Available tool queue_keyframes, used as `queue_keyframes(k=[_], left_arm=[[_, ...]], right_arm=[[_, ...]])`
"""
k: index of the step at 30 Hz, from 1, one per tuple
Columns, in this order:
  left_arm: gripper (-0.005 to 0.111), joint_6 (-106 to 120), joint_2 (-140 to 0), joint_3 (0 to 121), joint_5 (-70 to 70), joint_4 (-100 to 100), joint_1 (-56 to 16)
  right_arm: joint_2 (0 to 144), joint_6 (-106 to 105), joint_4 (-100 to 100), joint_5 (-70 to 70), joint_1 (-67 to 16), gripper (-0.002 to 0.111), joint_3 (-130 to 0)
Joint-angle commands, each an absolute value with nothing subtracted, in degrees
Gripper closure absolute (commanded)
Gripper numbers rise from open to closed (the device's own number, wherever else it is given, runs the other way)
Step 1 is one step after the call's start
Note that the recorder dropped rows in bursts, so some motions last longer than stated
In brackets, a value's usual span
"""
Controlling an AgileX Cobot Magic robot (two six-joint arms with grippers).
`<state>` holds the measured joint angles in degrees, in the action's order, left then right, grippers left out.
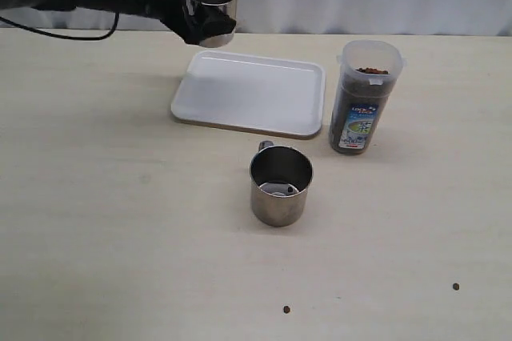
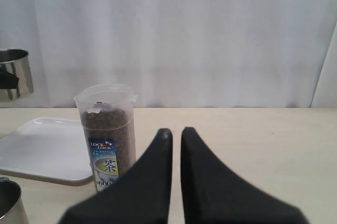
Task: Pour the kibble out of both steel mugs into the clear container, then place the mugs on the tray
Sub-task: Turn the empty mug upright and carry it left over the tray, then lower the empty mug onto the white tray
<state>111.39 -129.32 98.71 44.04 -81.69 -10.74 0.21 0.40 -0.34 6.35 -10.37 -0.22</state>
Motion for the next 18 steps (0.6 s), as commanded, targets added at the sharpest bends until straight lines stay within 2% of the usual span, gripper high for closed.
queue_keyframes(k=[1, 4, 18], left_arm=[[0.107, 119.2, -134.52, 98.51, 37.55, -93.02, -10.55], [0.107, 122.78, -136.26, 98.51, 38.83, -99.95, -10.55], [0.106, 122.68, -142.29, 99.42, 38.8, -99.95, -10.55]], right_arm=[[0.0, 0.46, -0.4, 5.77, -10.17, 0.104, 0.0], [0.0, 0.46, -0.4, 5.77, -10.17, 0.104, 0.0], [0.0, 0.46, -0.4, 5.77, -10.17, 0.104, 0.0]])
